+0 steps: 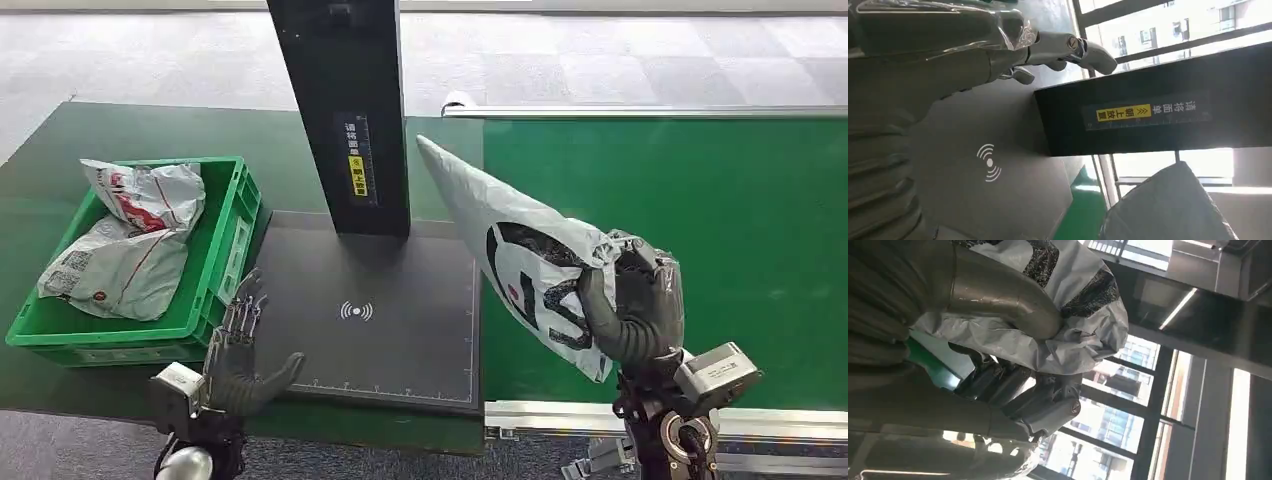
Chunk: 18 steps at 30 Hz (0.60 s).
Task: Moved the parcel from conveyor to table for the left to box.
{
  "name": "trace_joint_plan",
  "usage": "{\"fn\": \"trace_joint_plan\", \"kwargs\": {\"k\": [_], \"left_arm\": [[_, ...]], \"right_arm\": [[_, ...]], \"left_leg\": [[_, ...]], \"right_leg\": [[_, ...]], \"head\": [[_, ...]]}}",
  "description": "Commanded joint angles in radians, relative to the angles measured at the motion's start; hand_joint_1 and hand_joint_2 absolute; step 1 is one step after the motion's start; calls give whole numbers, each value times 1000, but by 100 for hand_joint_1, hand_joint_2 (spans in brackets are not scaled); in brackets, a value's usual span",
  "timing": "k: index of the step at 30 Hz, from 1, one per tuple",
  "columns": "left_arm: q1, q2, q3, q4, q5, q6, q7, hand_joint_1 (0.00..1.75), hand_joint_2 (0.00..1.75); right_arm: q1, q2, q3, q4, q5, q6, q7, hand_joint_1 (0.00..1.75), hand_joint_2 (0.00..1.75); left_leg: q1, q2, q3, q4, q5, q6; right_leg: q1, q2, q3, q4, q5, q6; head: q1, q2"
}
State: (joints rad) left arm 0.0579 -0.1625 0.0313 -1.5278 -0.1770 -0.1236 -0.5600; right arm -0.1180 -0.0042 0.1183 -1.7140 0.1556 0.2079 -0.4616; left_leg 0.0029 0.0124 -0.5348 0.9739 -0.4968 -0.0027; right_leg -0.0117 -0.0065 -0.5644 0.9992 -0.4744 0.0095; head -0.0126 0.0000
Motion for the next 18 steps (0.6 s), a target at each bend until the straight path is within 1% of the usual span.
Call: {"fn": "trace_joint_plan", "kwargs": {"k": [1, 4, 5, 6, 7, 8, 9, 10, 11, 12, 14, 18], "left_arm": [[-15, -1, 23, 31, -1, -2, 0, 0, 175], [-15, -1, 23, 31, -1, -2, 0, 0, 175], [-56, 7, 3, 60, -13, 8, 7, 0, 175], [-76, 8, -6, 74, -13, 19, 14, 0, 175], [-82, 10, -11, 79, -11, 25, 17, 0, 175], [-82, 10, -11, 79, -11, 25, 17, 0, 175], [-82, 11, -13, 79, -10, 26, 17, 0, 175], [-79, 13, -14, 77, -9, 28, 17, 0, 175], [-77, 14, -16, 76, -8, 28, 17, 0, 175], [-78, 15, -17, 76, -8, 29, 17, 0, 175], [-80, 16, -19, 78, -8, 29, 17, 0, 175], [-77, 22, -25, 82, -3, 29, 16, 0, 175]], "right_arm": [[-33, -14, 22, 54, -5, -5, -1, 175, 175], [-33, -14, 22, 54, -5, -5, -1, 175, 175], [-104, 102, 182, 440, -222, 259, 263, 175, 175], [-197, 170, 269, 734, -149, 158, 52, 175, 175], [-241, 190, 306, 846, -146, 118, -16, 175, 175], [-241, 190, 306, 846, -146, 118, -16, 175, 175], [-248, 186, 314, 854, -152, 113, -22, 175, 175], [-245, 172, 316, 831, -165, 118, -20, 175, 175], [-235, 153, 318, 787, -182, 120, 2, 175, 175], [-230, 141, 319, 761, -191, 119, 19, 175, 175], [-219, 127, 317, 722, -209, 120, 44, 175, 175], [-219, 125, 321, 742, -220, 122, 51, 175, 175]], "left_leg": [[0, 0, 1, -1, 1, 0], [1, 0, 0, -1, 1, 0], [1, 0, 1, -1, 1, 0], [2, 5, 5, -3, 1, -1], [3, 9, 7, -5, 1, -1], [3, 14, 8, -7, 2, -2], [4, 15, 4, -6, 2, -2], [5, 15, 6, -3, 0, -1], [6, 18, 5, -4, 1, -2], [3, 10, 5, -3, 3, -3], [4, -1, 1, -1, 5, -4], [4, 1, 1, -2, 5, -3]], "right_leg": [[0, 1, 0, -1, 1, 0], [1, 1, 0, -1, 1, -1], [1, 1, 1, -2, 1, -1], [2, 7, 3, -4, 3, -1], [3, 11, 4, -6, 5, -2], [3, 15, 5, -7, 7, -2], [3, 15, 5, -6, 7, -2], [5, 12, 10, -3, 5, -4], [6, 16, 8, -3, 7, -6], [3, 8, 6, -1, 5, -6], [4, -2, 6, -1, 4, -5], [4, 1, 6, -1, 4, -5]], "head": [[0, 0], [0, 0], [0, 0], [0, 0], [0, 0], [0, 0], [1, 0], [1, 0], [-1, 0], [0, 0], [-1, 0], [0, 0]]}}
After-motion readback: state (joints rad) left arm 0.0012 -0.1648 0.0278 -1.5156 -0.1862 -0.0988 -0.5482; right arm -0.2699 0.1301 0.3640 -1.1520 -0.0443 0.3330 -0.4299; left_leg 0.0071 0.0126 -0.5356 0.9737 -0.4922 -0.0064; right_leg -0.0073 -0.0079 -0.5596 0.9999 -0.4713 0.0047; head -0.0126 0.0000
